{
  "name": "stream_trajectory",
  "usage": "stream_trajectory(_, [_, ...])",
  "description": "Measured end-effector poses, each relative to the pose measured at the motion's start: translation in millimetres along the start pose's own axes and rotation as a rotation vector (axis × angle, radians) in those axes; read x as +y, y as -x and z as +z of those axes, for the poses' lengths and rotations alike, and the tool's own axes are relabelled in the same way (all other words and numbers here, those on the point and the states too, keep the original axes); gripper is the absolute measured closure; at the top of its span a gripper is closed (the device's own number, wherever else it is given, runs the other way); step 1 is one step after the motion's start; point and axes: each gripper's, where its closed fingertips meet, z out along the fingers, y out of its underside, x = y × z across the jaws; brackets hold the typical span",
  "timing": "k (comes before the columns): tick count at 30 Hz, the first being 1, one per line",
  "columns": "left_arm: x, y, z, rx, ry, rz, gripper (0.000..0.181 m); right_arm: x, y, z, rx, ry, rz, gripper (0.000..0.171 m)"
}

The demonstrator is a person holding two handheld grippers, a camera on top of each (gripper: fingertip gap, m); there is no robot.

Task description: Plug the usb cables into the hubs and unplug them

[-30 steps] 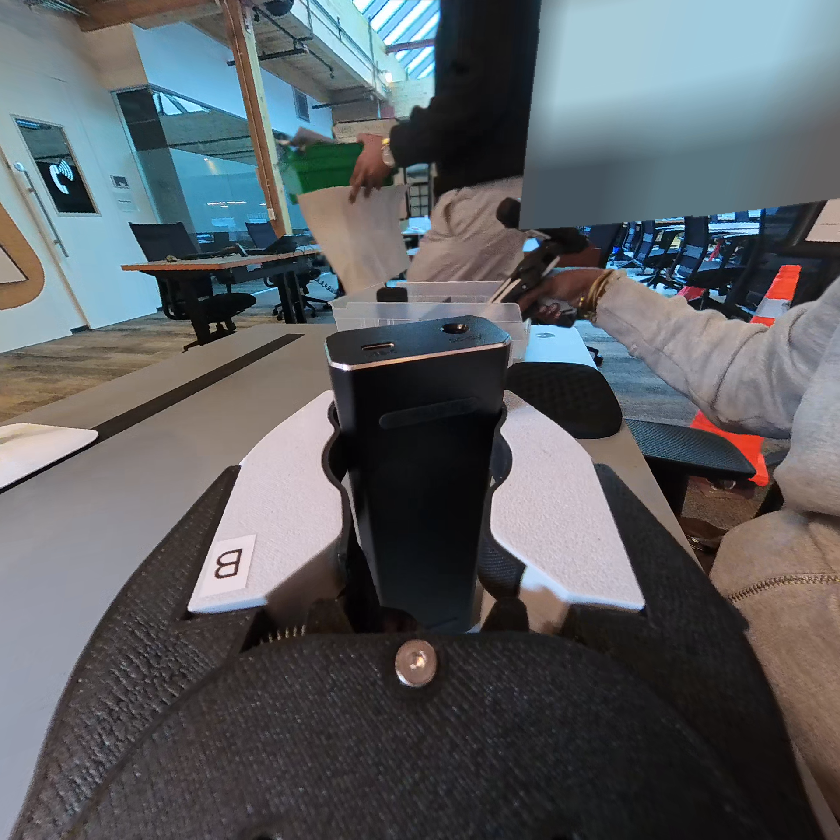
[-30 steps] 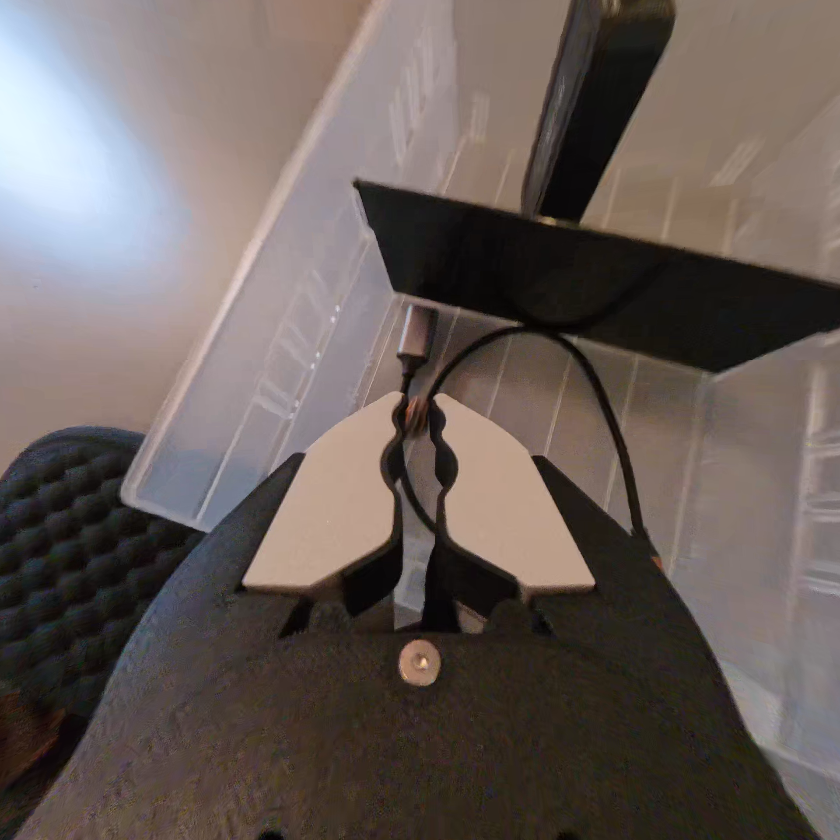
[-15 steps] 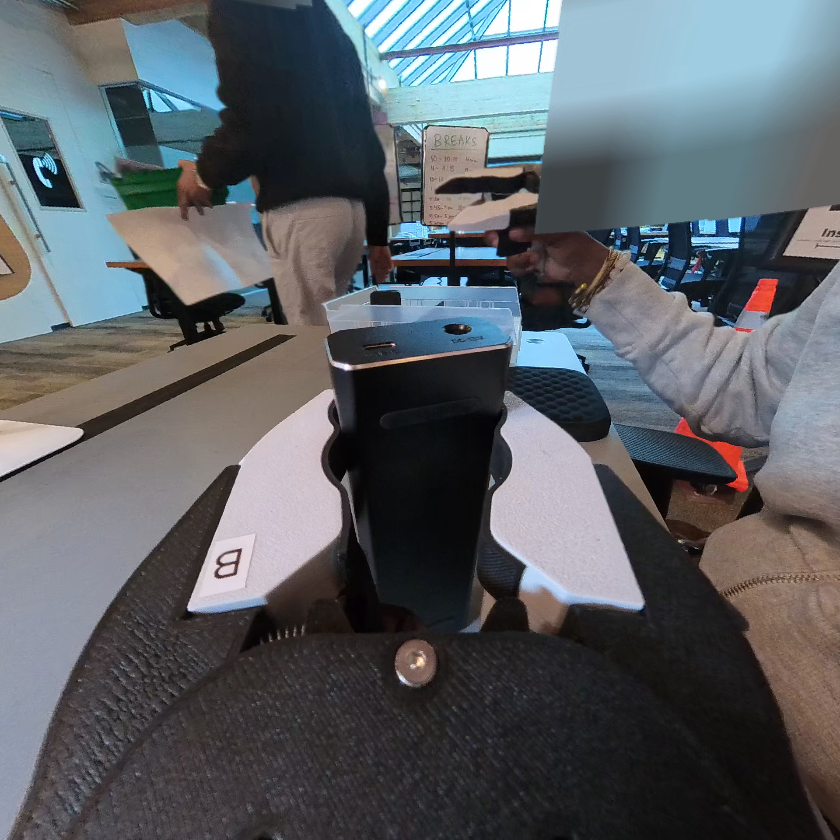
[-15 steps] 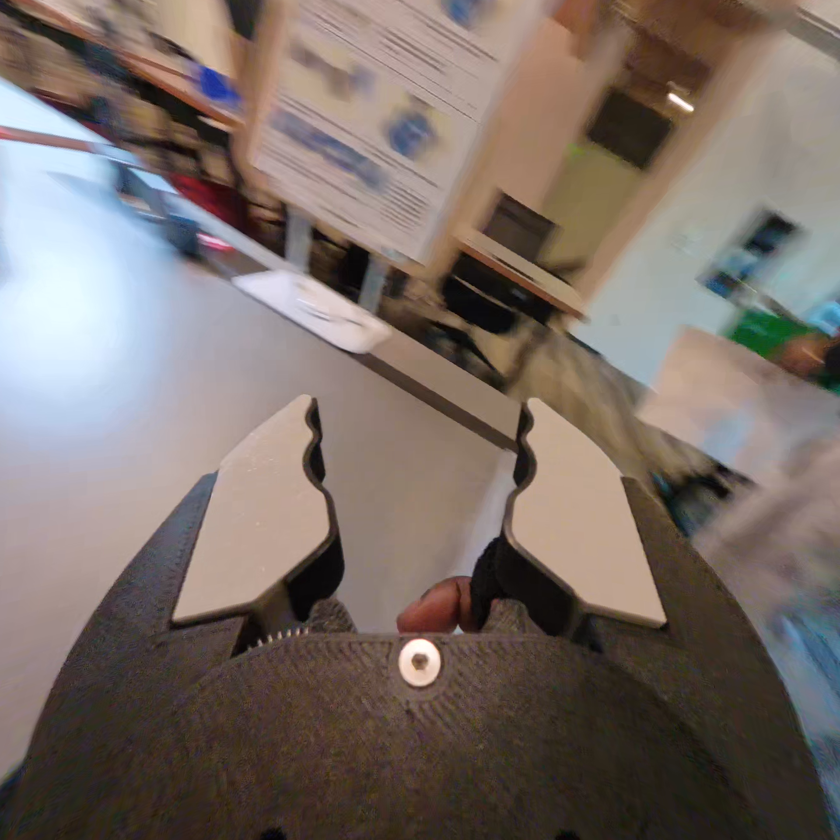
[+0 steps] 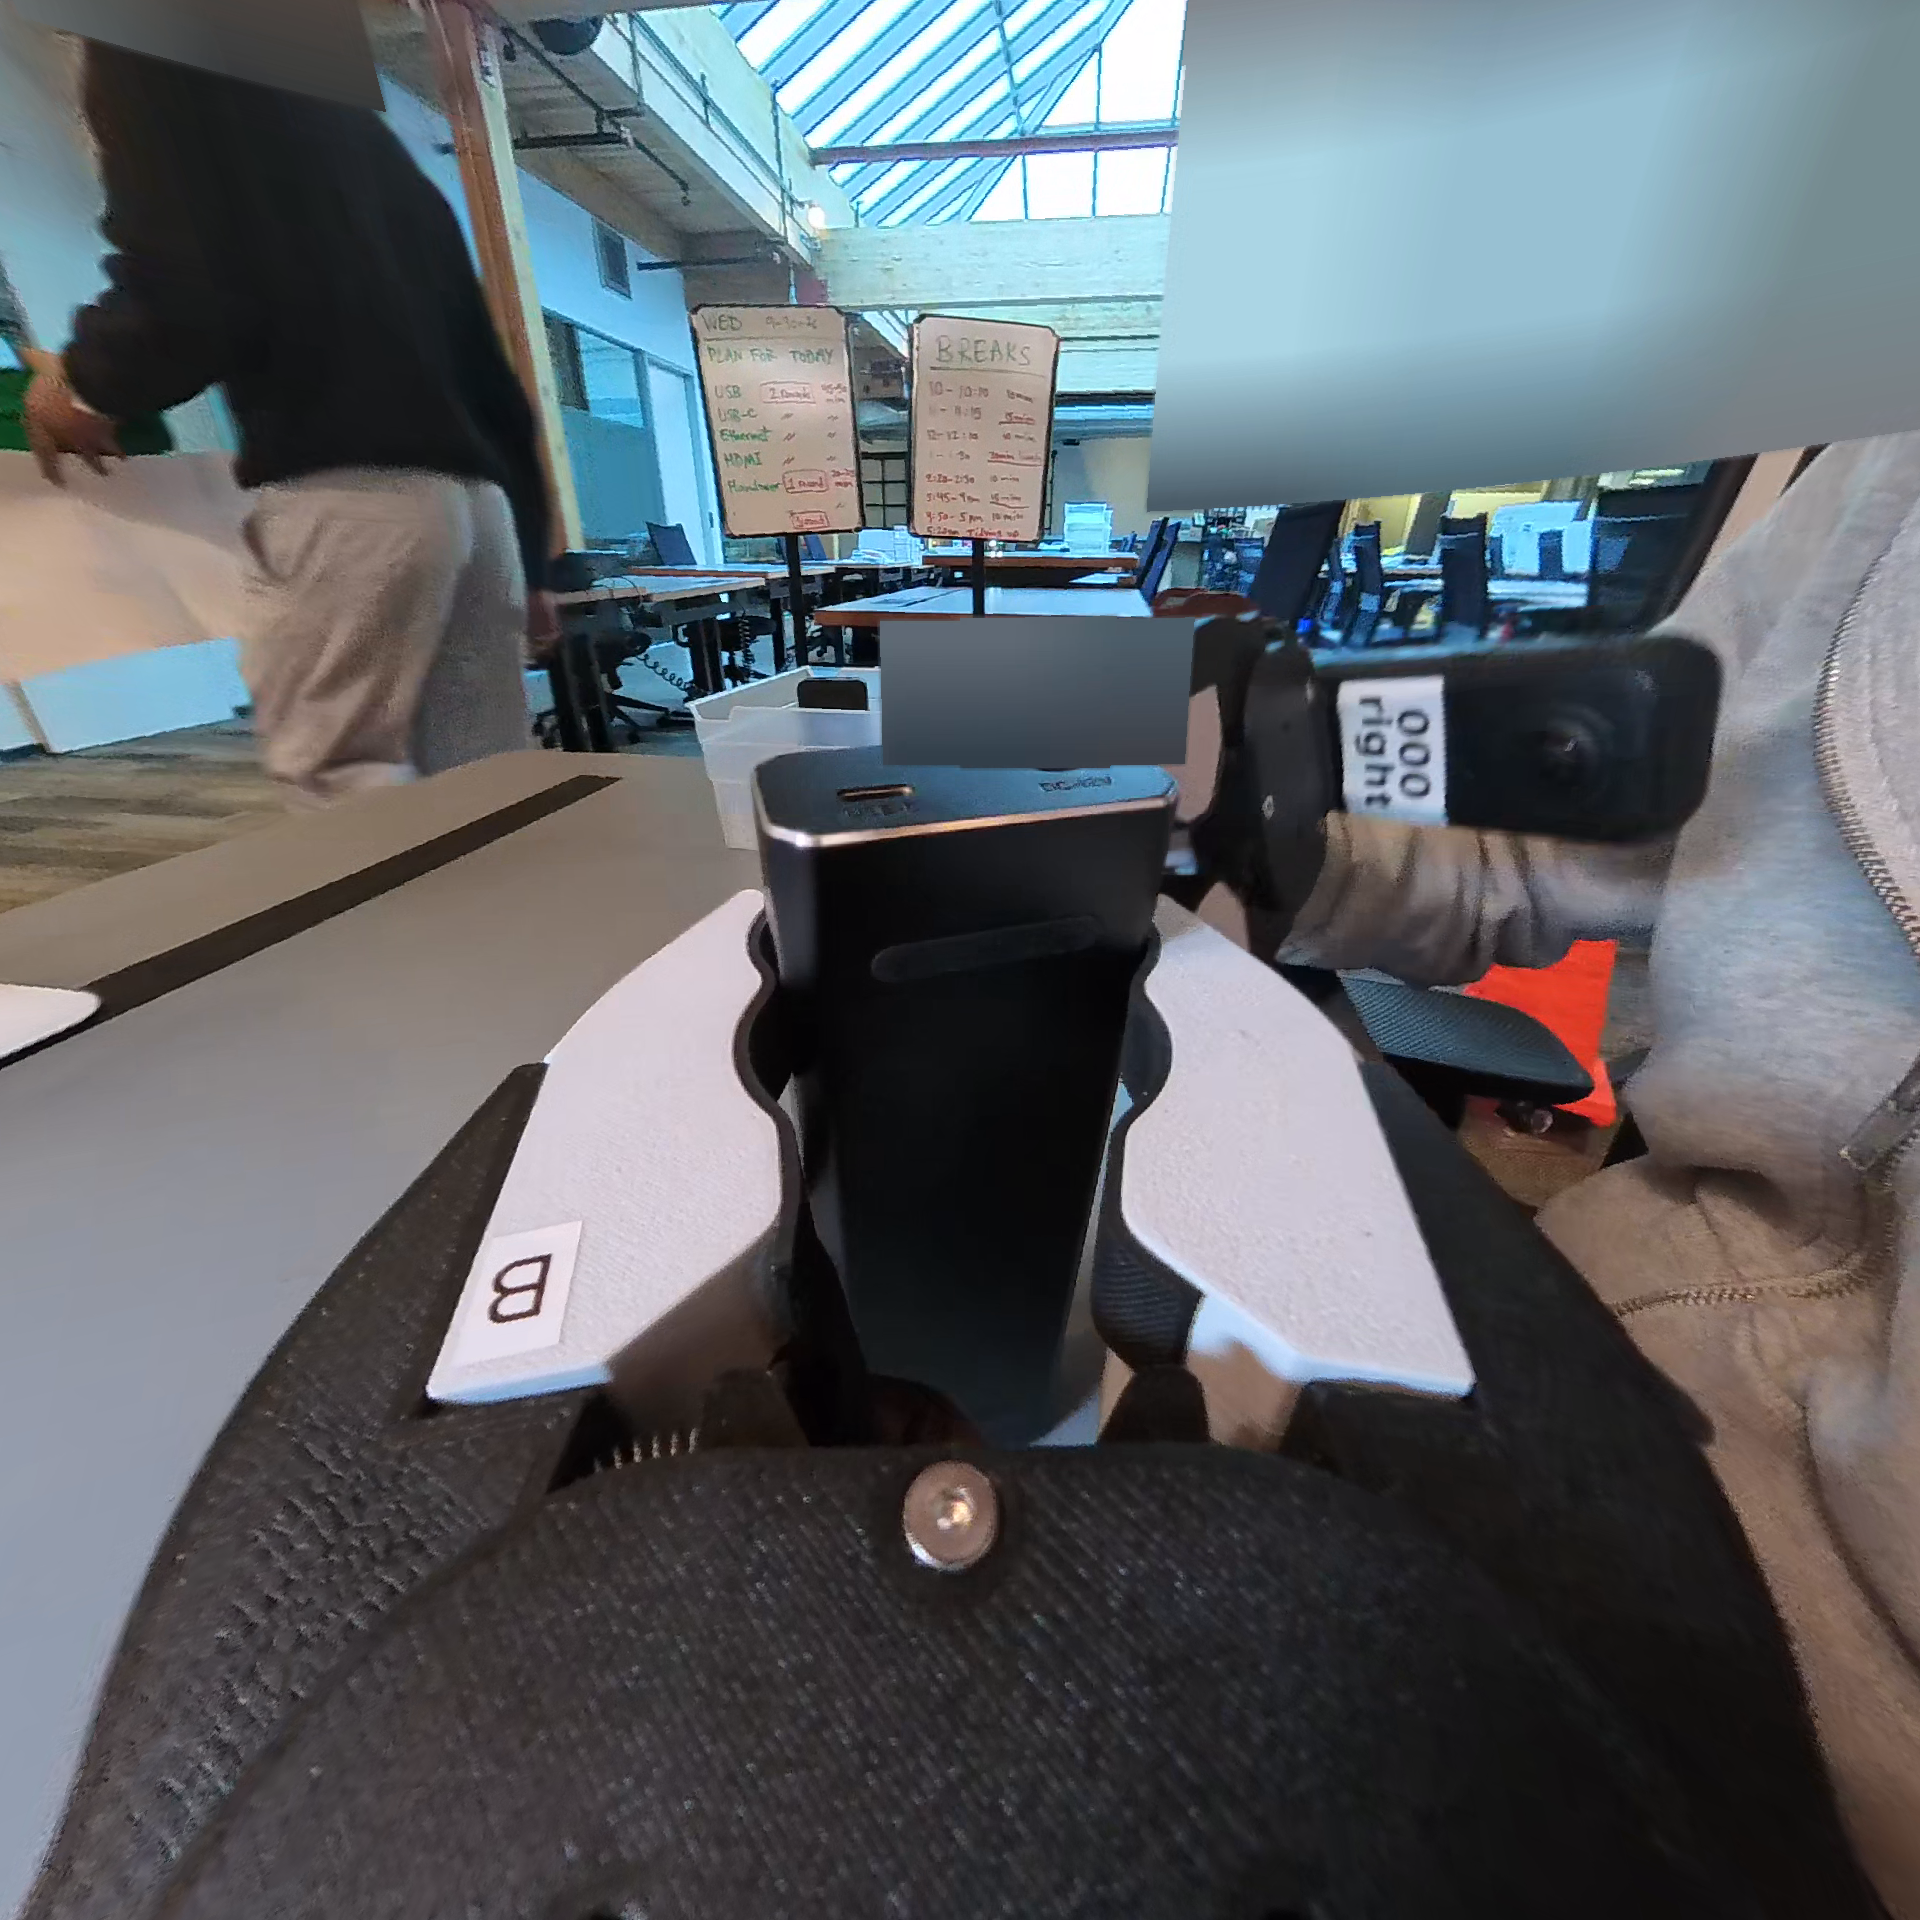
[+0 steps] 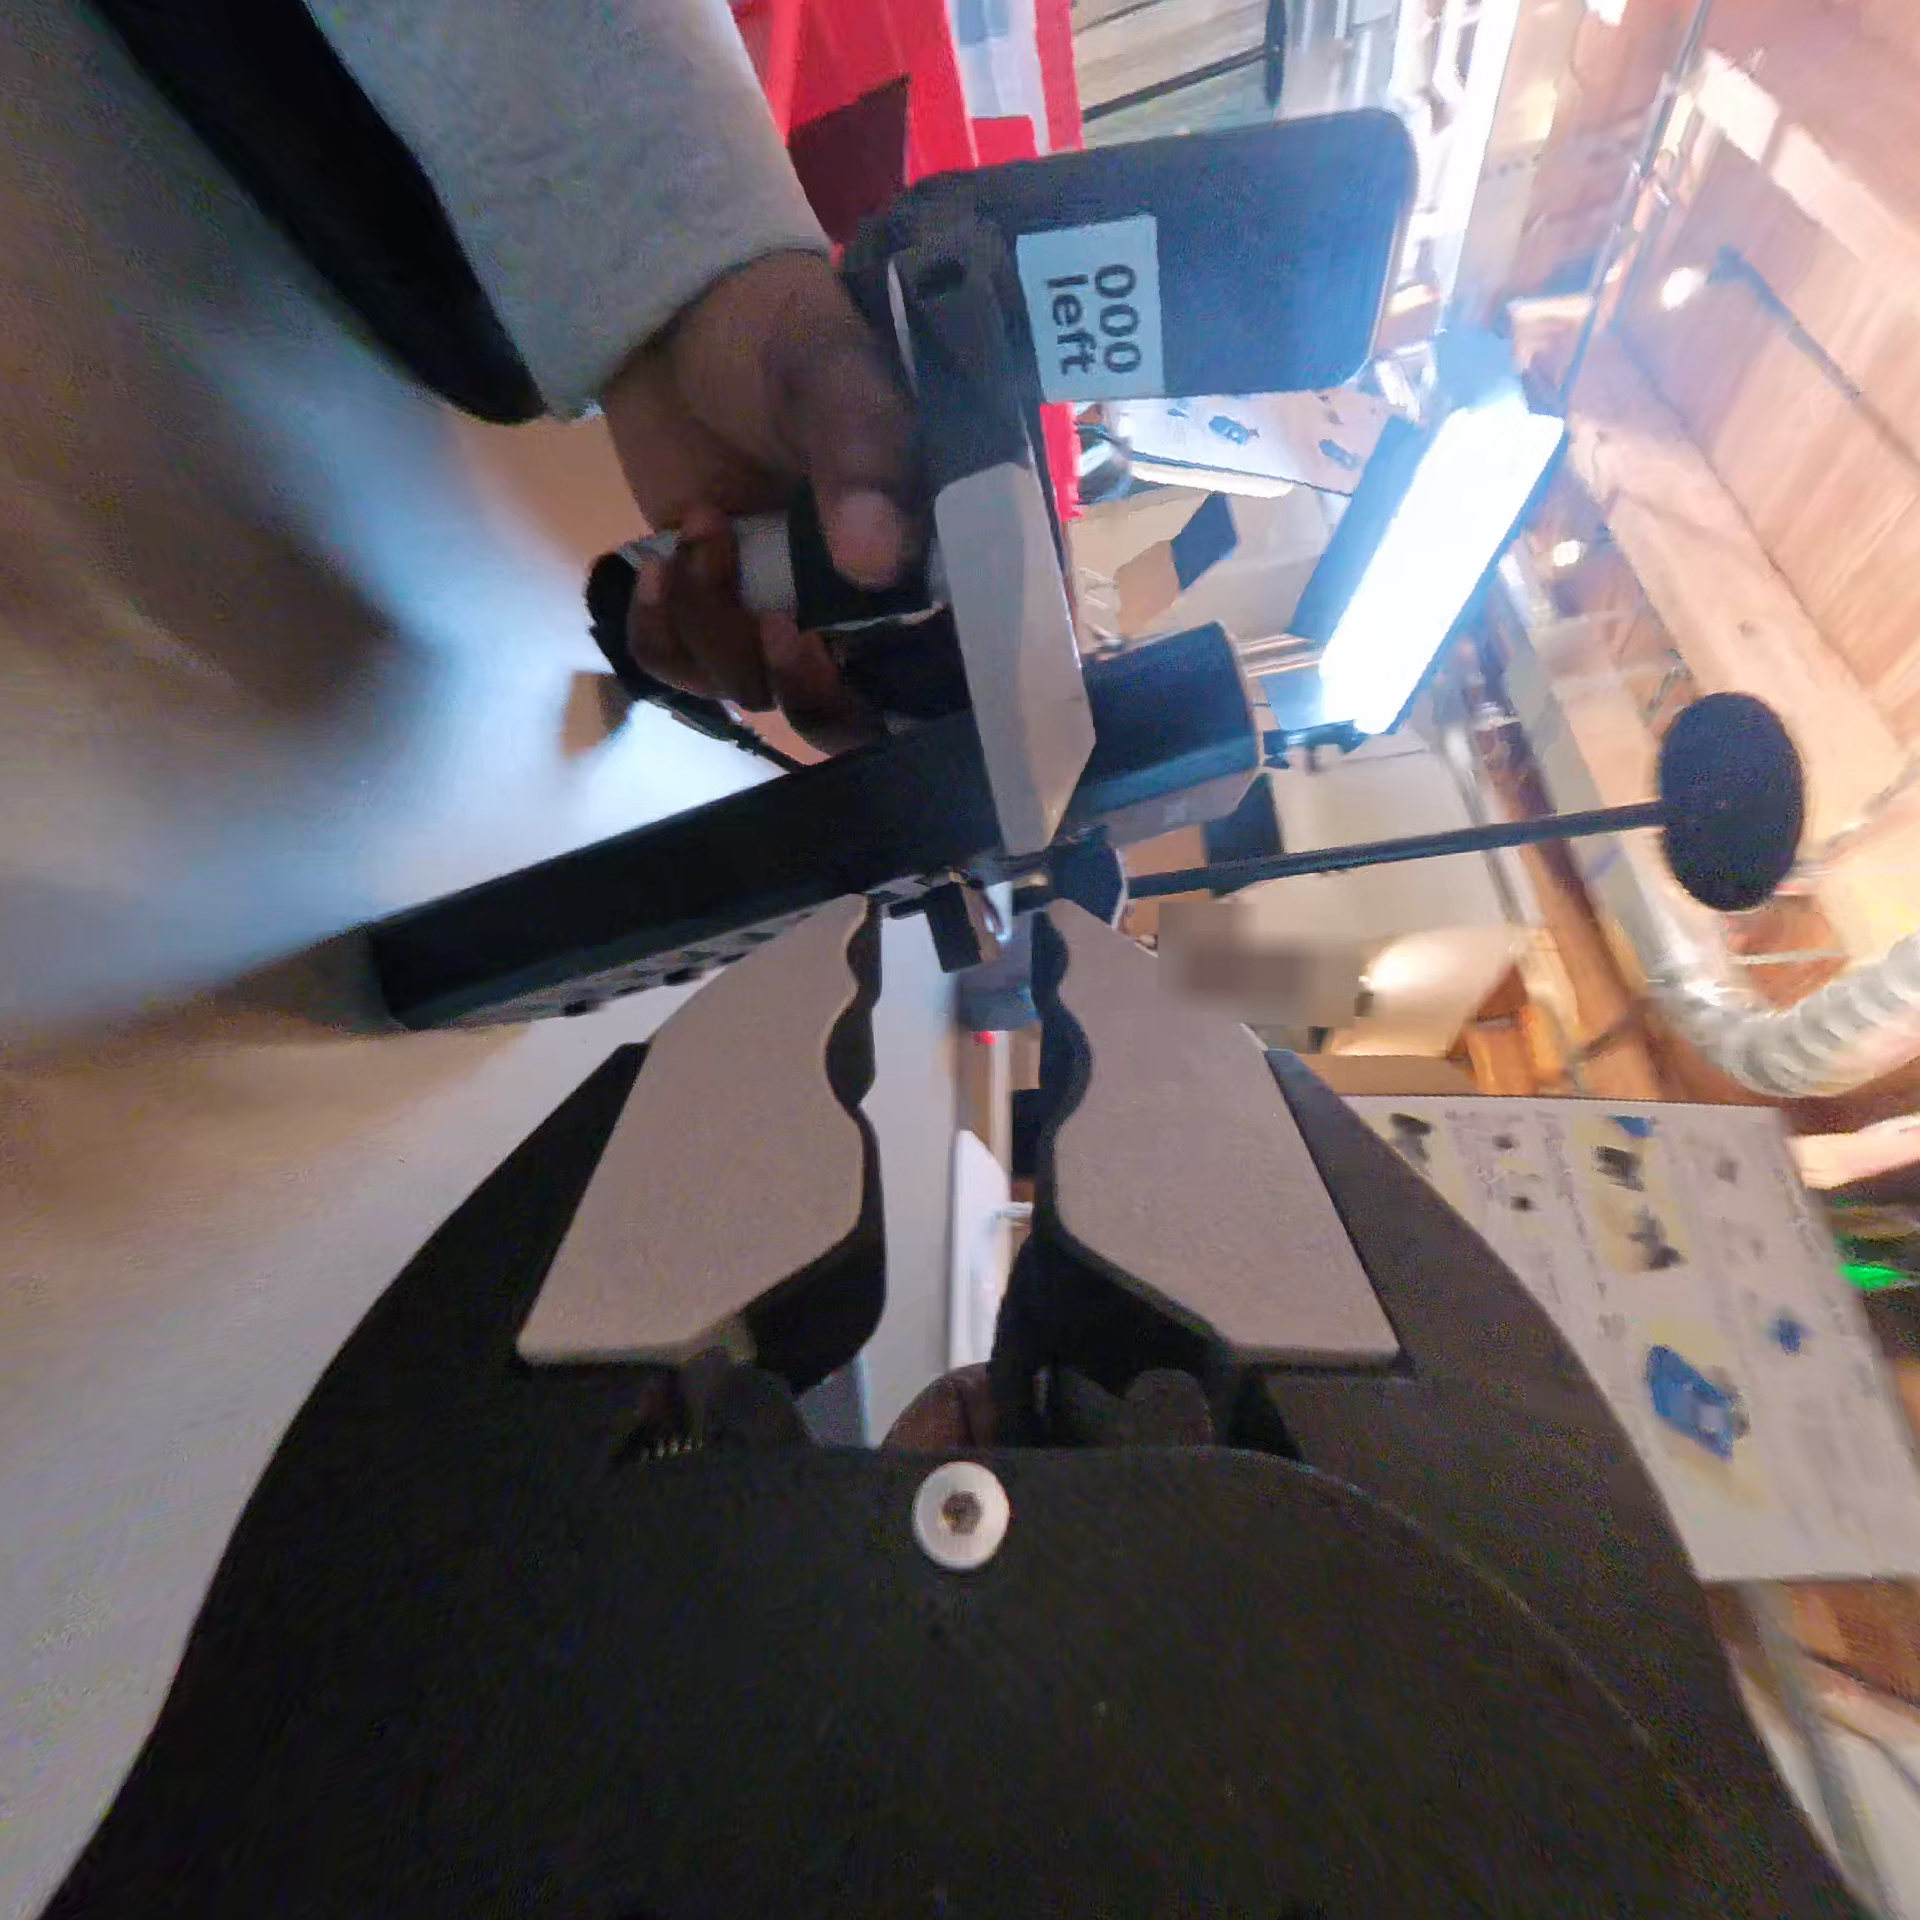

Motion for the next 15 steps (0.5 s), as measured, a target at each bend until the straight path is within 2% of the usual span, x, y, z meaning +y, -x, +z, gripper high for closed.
stream_trajectory(3, [1, -3, 3, 0.01, -0.001, 0.0, 0.118, 2, 1, 5, 0.063, 0.023, -0.1, 0.161])
stream_trajectory(6, [3, -2, 3, -0.004, 0.007, -0.017, 0.118, 2, 0, 5, 0.108, 0.039, -0.138, 0.161])
stream_trajectory(9, [21, 1, 8, -0.066, 0.13, 0.059, 0.109, 0, 1, 6, 0.131, 0.056, -0.156, 0.161])
stream_trajectory(15, [21, 2, 6, -0.114, 0.153, 0.1, 0.11, 0, 2, 7, 0.152, 0.107, -0.145, 0.16])
